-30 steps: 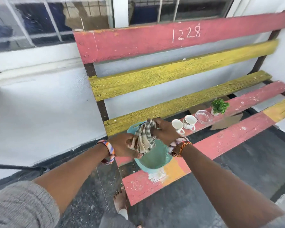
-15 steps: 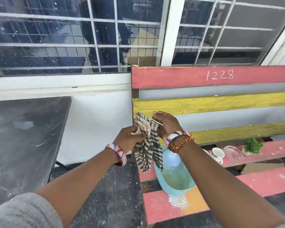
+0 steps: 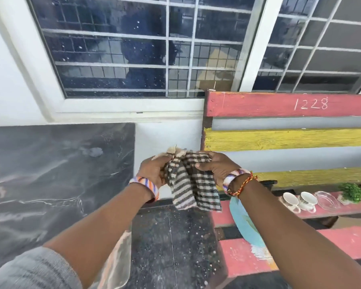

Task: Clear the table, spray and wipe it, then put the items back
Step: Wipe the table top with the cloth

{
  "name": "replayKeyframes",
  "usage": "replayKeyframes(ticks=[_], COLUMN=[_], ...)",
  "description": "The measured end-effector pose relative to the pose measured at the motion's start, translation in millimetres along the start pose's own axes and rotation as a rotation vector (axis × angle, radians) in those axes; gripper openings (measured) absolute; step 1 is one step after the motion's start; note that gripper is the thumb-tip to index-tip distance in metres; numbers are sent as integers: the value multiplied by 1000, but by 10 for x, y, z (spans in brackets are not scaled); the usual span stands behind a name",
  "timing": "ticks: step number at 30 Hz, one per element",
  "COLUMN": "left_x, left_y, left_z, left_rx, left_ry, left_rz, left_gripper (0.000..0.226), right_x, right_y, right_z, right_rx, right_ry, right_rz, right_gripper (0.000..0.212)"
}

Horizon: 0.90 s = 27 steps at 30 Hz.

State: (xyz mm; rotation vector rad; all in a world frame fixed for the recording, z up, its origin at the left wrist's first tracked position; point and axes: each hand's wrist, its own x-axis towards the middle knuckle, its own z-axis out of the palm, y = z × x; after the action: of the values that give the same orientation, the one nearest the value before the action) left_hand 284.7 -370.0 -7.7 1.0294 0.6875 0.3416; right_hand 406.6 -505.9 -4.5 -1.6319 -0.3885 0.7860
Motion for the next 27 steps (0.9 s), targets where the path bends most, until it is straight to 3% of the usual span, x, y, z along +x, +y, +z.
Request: replayKeyframes(ticks=[6,7,9,10,11,14,16,19,20,21,23,25,27], left_x=[-201,-238,-357,-434,-470,-629,-732,-804,-806,-771,-663,-508,-387], left_y=[466,544,697,782,849,1092,1242,1427,1484,1518,1570,1606,1634], left_z=[-1085,-1236,-1469,-1560,-1635,-1879,-2066,-2272,-2319,-2343,-2395,-2444,-2454], left_rx=[82,143,369,441,454,122,-82,-190,-164,-94,108,284,372], left_ry=[98,92,80,97,117,50,-32,-200,-213,-199,-63,71,97], left_rz=[72,104,244,291,319,285,224,237,239,235,228,232,233], left_gripper=[78,70,24,14,13,20,7,14,17,17,23,37,34], right_x=[-65,-57,-92,-121,-148,-250,-335,-427,-432,-462,-481,-343,-206], right_y=[-354,-459,-706,-839,-952,-1226,-1320,-1385,-1405,-1408,-1365,-1293,-1224], right_z=[634,731,913,1005,1077,1299,1429,1510,1555,1618,1729,1761,1760], right_rx=[-150,-155,-199,-248,-305,-316,-134,246,193,-14,-460,-557,-424], right_ry=[250,239,215,208,202,163,157,19,-7,-10,-22,-40,30], right_rz=[-63,-86,-121,-139,-149,-218,-265,-306,-264,-204,-31,31,11], right_gripper=[63,60,55,55,57,60,62,55,56,47,7,19,25])
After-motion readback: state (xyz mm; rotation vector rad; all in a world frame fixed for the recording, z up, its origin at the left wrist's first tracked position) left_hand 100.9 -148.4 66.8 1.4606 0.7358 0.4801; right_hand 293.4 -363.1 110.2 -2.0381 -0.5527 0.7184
